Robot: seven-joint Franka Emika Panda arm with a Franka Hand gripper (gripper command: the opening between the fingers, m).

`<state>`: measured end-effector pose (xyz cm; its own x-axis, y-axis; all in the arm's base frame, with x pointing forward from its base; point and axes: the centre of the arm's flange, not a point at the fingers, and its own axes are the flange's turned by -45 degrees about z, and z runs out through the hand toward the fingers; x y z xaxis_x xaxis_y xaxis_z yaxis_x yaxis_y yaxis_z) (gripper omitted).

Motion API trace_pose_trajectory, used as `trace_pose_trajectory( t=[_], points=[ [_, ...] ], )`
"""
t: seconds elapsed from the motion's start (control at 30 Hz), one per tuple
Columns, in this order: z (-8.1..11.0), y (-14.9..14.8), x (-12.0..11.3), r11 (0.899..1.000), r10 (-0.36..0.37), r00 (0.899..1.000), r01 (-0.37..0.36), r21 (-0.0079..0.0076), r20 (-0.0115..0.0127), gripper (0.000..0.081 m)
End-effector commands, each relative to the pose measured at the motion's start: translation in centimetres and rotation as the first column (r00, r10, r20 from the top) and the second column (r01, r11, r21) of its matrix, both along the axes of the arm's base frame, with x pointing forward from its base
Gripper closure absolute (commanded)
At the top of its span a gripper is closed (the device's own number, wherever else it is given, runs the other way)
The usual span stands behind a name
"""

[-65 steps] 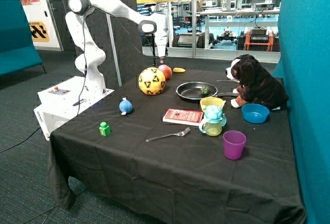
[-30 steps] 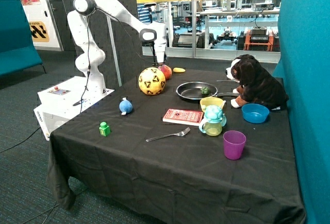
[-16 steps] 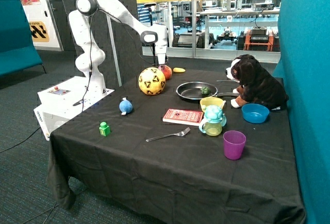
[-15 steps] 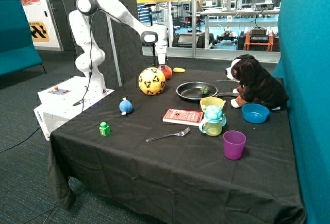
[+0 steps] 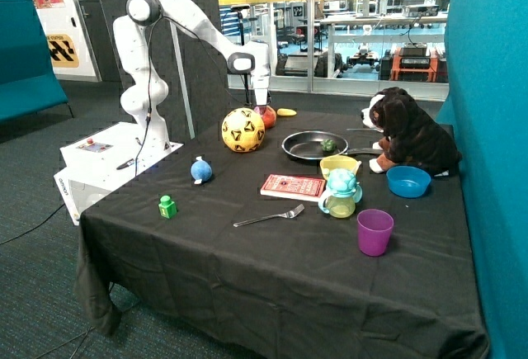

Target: Sort the balls from left to right in order of size

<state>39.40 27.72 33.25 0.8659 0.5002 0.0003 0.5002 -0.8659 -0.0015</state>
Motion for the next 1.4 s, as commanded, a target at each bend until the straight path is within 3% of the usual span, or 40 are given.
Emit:
trace_pose_trajectory(
  t=[0.0,0.03,0.07,0.1,0.17,0.2,0.27,1.07,1.37],
  points=[
    [-0.5,-0.3,0.4,1.0,0.005,1.0,-0.005,-0.0014,0.0005,0.0089],
    [-0.5,-0.4,0.5,1.0,0.004,1.0,-0.004,-0.0014,0.0005,0.0097],
    [-0.5,-0.4,0.5,1.0,0.004,1.0,-0.004,-0.0014,0.0005,0.0155],
    [-0.5,-0.5,0.5,1.0,0.004,1.0,-0.004,-0.0014,0.0005,0.0256],
    [-0.6,-0.6,0.6,1.0,0.0,1.0,0.0,-0.0014,0.0005,0.0569],
    [-0.5,-0.6,0.7,1.0,-0.003,1.0,0.003,-0.0014,0.0005,0.0688],
    [-0.5,-0.7,0.8,1.0,-0.005,1.0,0.005,-0.0014,0.0005,0.0778],
    [-0.9,-2.1,1.3,1.0,-0.022,1.0,0.022,-0.0014,0.0005,0.0808],
    [0.7,-2.7,1.8,1.0,-0.015,1.0,0.015,-0.0014,0.0005,0.0808]
  ],
)
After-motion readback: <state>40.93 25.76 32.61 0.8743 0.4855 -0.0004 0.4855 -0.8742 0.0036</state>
